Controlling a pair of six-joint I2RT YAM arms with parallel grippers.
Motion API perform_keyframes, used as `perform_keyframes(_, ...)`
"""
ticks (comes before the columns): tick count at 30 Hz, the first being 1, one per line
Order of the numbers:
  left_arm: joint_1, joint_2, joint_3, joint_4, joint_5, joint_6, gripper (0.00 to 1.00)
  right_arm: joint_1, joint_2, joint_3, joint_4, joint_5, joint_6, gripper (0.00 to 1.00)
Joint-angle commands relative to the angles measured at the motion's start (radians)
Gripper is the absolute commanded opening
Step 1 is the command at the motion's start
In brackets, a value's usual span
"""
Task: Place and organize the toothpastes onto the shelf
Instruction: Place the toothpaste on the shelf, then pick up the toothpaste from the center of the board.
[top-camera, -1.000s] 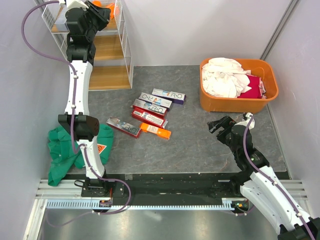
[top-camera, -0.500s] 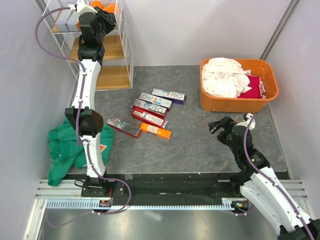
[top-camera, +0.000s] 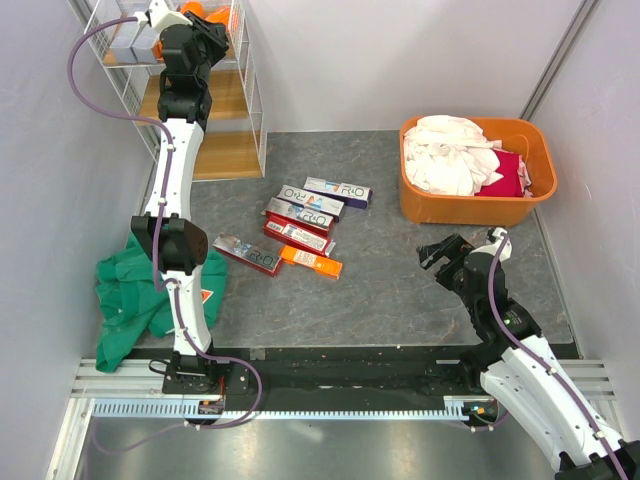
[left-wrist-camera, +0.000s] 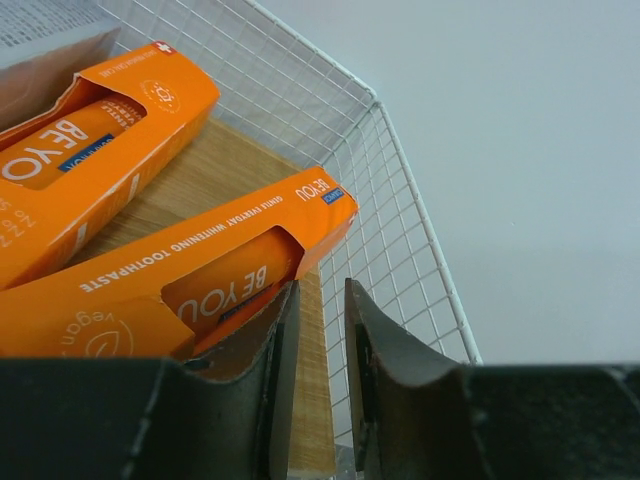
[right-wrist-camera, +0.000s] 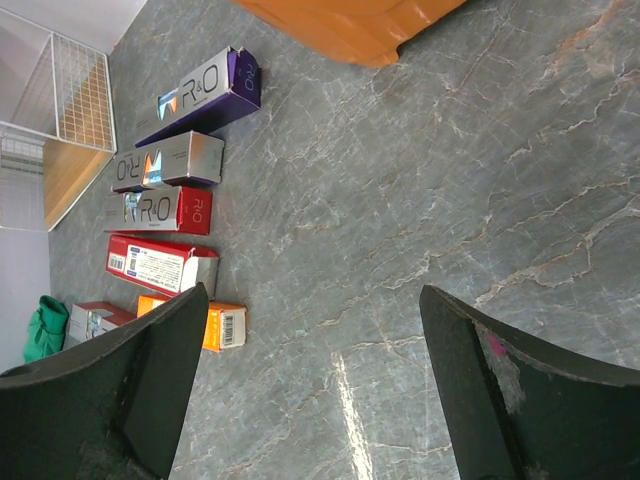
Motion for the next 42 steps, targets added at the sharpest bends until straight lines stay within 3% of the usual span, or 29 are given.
perform_keyframes(1,0.014,0.008,0.040,0.030,-0.068,-0.037,0.32,0.001,-0.012,-0.002,-0.009,0.026,-0.016,0.95)
perform_keyframes(15,0.026,0.004,0.037,0.048,-0.146,-0.043,0.32,0.003,-0.022,-0.004,-0.030,0.024,-0.011,0.95)
perform_keyframes(20,0.026,-0.001,0.036,0.057,-0.116,-0.067,0.32,0.003,-0.022,-0.007,-0.033,0.018,-0.005,0.95)
perform_keyframes(25,0.020,-0.048,-0.024,0.138,0.015,-0.067,0.32,0.001,-0.027,-0.013,-0.036,0.012,0.003,0.95)
perform_keyframes(31,0.005,-0.198,-0.189,0.255,0.076,-0.038,0.32,0.001,-0.039,-0.017,-0.039,0.003,0.006,0.95)
perform_keyframes(39,-0.001,-0.495,-0.587,0.457,0.145,-0.001,0.34,0.001,-0.062,-0.031,-0.039,-0.008,0.015,0.95)
perform_keyframes(42,-0.001,-0.626,-0.752,0.480,0.159,-0.024,0.40,0.001,-0.058,-0.033,-0.039,-0.010,0.012,0.95)
